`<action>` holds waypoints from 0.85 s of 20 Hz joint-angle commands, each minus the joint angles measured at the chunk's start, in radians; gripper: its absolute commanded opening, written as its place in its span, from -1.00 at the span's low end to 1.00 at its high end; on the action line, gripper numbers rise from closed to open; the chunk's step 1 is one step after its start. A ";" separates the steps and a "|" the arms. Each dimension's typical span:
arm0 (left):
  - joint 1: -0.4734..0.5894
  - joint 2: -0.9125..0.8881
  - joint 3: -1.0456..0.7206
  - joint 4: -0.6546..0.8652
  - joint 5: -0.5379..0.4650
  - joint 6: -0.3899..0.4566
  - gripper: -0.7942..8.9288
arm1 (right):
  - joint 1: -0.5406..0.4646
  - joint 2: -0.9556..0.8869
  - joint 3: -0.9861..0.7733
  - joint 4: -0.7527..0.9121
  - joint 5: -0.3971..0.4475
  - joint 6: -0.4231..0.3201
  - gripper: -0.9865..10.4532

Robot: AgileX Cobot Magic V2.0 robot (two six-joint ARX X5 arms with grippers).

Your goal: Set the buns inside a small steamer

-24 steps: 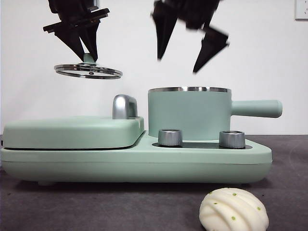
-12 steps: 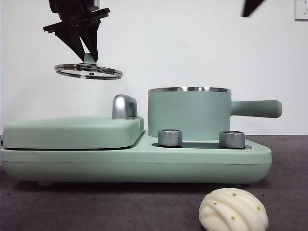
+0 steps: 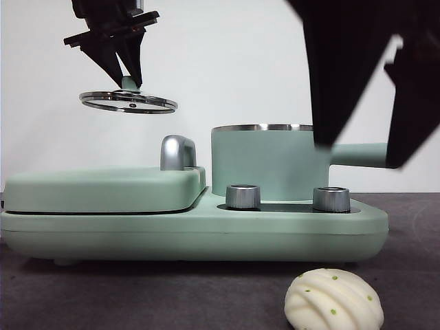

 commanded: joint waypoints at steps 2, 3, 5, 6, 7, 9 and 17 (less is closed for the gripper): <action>-0.003 -0.010 0.047 0.024 0.003 -0.003 -0.80 | 0.032 0.011 -0.118 0.161 -0.003 0.042 0.02; -0.003 -0.010 0.047 0.024 0.003 -0.003 -0.80 | 0.033 0.011 -0.158 0.212 -0.006 0.043 0.02; -0.003 -0.010 0.047 0.024 0.003 -0.003 -0.80 | 0.033 0.011 -0.218 0.291 -0.006 0.044 0.02; -0.003 -0.010 0.047 0.024 0.003 -0.003 -0.80 | 0.032 0.011 -0.237 0.315 -0.005 0.045 0.02; -0.003 -0.010 0.047 0.025 0.003 -0.003 -0.80 | 0.032 0.011 -0.254 0.336 -0.005 0.045 0.02; -0.003 -0.010 0.047 0.026 0.003 -0.003 -0.80 | 0.032 0.011 -0.274 0.368 -0.005 0.046 0.02; -0.004 -0.010 0.047 0.025 0.003 -0.004 -0.80 | 0.031 0.066 -0.278 0.430 0.008 0.047 -0.13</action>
